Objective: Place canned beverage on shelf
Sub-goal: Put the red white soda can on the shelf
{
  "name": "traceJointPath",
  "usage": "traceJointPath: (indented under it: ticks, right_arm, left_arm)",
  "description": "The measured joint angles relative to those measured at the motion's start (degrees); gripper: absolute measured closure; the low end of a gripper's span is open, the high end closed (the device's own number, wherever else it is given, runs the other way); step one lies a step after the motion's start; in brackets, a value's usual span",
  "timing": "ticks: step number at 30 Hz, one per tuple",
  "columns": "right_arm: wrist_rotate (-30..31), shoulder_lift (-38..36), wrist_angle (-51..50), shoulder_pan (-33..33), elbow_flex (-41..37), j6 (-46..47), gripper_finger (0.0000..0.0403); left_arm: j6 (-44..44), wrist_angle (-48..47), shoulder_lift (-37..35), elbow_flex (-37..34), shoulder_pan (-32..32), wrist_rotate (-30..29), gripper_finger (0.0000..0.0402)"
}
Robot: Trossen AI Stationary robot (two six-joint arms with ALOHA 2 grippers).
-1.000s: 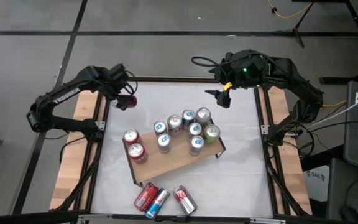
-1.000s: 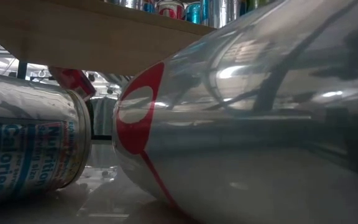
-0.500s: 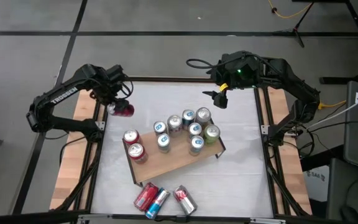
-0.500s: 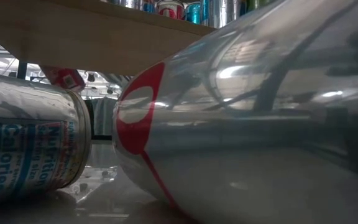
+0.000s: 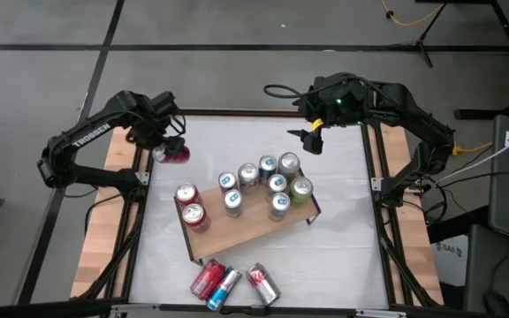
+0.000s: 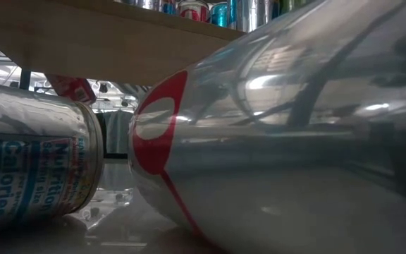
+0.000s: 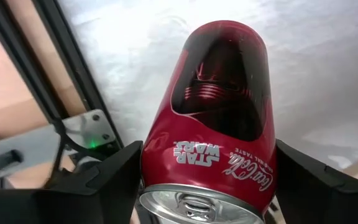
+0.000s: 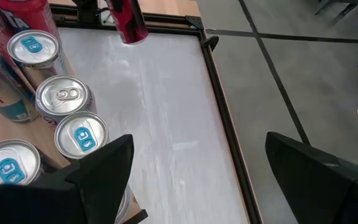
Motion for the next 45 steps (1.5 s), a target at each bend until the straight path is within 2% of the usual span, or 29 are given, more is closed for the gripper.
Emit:
traceJointPath:
  ticks: [8,16,21,36,45]
  right_arm:
    - [0.0,0.0,-0.57,0.0,0.0,0.0,0.0047]
    - [0.02,0.0,-4.8,-0.01,-0.02,0.0,0.0047]
    - [0.0,0.0,-4.84,0.01,-0.02,0.0,0.0047]
    - [-0.02,-0.02,-4.63,0.01,-0.02,0.0,0.0047]
    - [-0.04,-0.02,-4.63,0.01,-0.04,0.0,0.0047]
  left_arm:
    - [-4.43,0.0,0.0,0.0,-0.02,3.26,0.0118]
    - [-6.03,0.14,0.1,-0.89,0.0,-0.06,0.0117]
    - [-5.34,-0.02,3.69,-4.43,0.45,0.08,0.0117]
    - [18.74,5.99,25.33,-4.3,11.04,-0.94,0.0117]
    - [31.38,4.0,33.1,5.94,12.15,-14.84,0.0117]
